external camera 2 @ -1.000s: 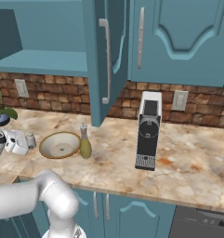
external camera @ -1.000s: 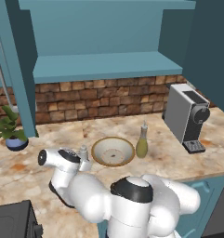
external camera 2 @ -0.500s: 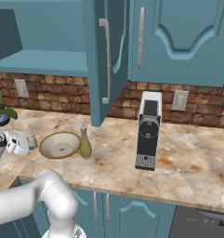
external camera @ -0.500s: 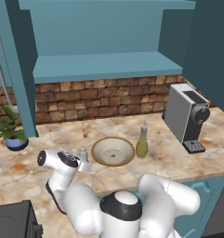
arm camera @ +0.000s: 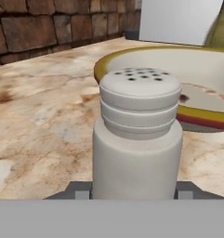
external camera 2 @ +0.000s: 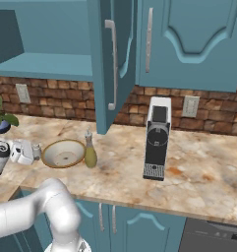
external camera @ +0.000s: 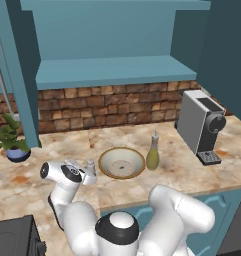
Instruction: Retrieve the bottle and the shaker from the cabinet and place them next to the mixing bowl on the counter. Then add garlic from the fridge to the mixing bowl.
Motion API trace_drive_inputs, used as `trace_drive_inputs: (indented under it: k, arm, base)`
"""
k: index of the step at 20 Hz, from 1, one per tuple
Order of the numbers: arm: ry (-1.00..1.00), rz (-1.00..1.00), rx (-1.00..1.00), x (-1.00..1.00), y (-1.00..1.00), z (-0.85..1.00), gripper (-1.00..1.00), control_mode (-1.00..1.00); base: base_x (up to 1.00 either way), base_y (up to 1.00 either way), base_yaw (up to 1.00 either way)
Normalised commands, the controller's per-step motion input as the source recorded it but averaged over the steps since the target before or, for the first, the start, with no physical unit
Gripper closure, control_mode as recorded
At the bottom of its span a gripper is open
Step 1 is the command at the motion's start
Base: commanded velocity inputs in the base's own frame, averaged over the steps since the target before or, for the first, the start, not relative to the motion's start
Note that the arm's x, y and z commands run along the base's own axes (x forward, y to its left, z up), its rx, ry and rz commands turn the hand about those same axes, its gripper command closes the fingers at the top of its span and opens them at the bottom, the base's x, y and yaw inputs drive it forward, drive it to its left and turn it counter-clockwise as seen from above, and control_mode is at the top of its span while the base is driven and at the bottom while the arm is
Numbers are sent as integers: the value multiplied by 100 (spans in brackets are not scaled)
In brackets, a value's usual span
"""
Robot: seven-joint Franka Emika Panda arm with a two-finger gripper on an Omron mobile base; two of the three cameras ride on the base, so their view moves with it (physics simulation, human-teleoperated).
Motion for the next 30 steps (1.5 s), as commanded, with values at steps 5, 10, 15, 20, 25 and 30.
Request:
trace_drive_inputs:
  k: [5, 10, 15, 20, 25, 30]
  arm:
    - [0, -3, 0, 15, 0, -32, 100, -100]
    - [0, 0, 0, 0, 0, -3, 100, -100]
    - [0, 0, 0, 0, 0, 0, -100, -100]
    - [0, -1, 0, -6, 0, -16, -100, -100]
    - [0, -3, 0, -16, 0, -26, -100, -100]
    - [0, 0, 0, -1, 33, 0, -100, -100]
  base:
    - [0, 0, 0]
    - [0, 0, 0]
    - [0, 0, 0]
    - [0, 0, 0]
    - [0, 0, 0]
    - [0, 0, 0]
